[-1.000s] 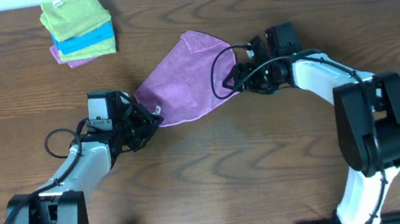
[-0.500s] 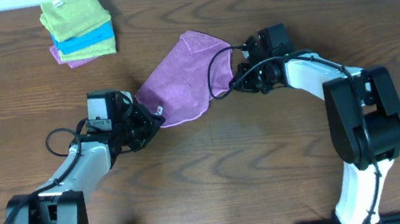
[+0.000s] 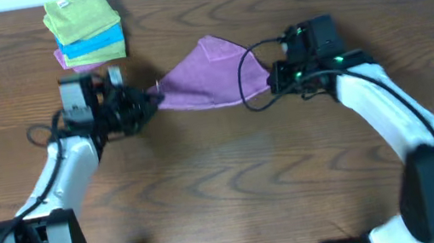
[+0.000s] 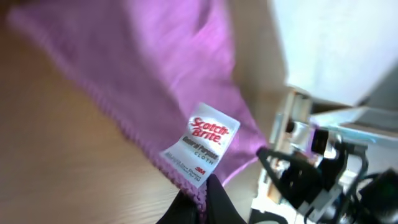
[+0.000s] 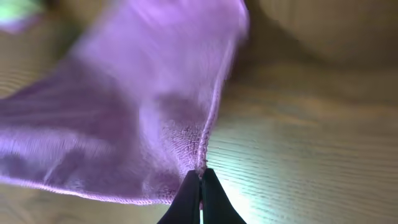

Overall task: Fold the cloth
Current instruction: 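Lift the cloth with both grippers and stretch it toward the far edge, then lower the cloth with both grippers, folding it over toward the front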

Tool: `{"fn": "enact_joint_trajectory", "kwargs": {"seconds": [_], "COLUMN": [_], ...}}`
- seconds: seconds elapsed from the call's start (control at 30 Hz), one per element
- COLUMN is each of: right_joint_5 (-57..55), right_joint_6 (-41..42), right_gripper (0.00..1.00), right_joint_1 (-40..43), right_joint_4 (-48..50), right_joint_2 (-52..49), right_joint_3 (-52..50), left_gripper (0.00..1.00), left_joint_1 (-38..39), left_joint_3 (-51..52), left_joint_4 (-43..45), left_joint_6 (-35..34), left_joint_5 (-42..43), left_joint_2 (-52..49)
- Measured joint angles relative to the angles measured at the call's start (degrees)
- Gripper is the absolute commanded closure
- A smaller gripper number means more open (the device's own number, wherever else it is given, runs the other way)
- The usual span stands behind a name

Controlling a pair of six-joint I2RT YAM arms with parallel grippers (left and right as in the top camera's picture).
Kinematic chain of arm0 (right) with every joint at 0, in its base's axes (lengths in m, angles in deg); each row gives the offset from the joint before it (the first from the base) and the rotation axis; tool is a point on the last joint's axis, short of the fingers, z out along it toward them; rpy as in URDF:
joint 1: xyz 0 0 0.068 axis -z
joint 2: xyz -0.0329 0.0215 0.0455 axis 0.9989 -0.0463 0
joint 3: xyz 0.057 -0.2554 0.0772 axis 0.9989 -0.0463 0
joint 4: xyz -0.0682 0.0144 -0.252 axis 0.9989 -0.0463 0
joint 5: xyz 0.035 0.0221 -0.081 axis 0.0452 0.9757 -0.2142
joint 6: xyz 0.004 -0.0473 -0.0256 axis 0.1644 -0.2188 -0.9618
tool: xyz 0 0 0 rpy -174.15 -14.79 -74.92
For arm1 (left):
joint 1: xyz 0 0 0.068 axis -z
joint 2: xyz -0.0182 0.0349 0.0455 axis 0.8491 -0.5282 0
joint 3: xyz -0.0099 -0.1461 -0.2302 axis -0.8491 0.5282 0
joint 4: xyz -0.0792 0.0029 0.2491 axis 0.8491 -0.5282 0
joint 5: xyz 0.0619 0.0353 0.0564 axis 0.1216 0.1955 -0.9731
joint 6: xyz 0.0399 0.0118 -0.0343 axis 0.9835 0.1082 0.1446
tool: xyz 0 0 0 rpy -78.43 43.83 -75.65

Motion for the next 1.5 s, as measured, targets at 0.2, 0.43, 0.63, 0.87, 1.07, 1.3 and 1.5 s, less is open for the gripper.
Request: {"fn": "enact_joint_trajectory", "kwargs": {"seconds": [0.2, 0.43, 0.63, 0.87, 1.07, 1.3, 1.5], "right_joint_5": [-1.0, -2.4, -4.8, -5.2, -5.3, -5.9, -6.6], "right_joint_6": [-0.1, -0.3, -0.5, -0.7, -2.4, -4.9, -6.0], "right_gripper": [0.99, 0.99, 0.99, 0.99, 0.99, 0.99, 0.99], "right_joint_1": [0.0, 0.0, 0.6, 3.3, 4.1, 4.3, 4.3], "right_joint_4": [0.3, 3.3, 9.9, 10.6, 6.6, 2.5, 1.8], "right_joint_2": [12.9, 17.4, 14.6, 4.0, -3.1, -4.0, -4.0], "right_joint_3": [0.0, 1.0, 1.4, 9.4, 19.4, 21.7, 23.3], "left_gripper": [0.94, 0.94, 0.95, 0.94, 0.94, 0.95, 0.94], "left_joint_1": [0.0, 0.0, 0.8, 2.3, 2.3, 2.2, 1.6], "left_joint_3": [-12.9, -20.7, -20.7, -20.9, -25.9, -29.3, -29.6], "left_joint_4": [-1.2, -1.1, 1.7, 9.3, 11.3, 11.4, 11.0], "left_joint_6": [-0.7, -1.8, -2.7, -4.4, -6.0, -5.8, -5.8], "left_joint_5": [2.0, -0.5, -5.7, -8.8, -8.8, -4.9, -2.4], "left_joint_2": [0.0, 0.0, -0.2, -5.9, -13.4, -14.6, -14.6]}}
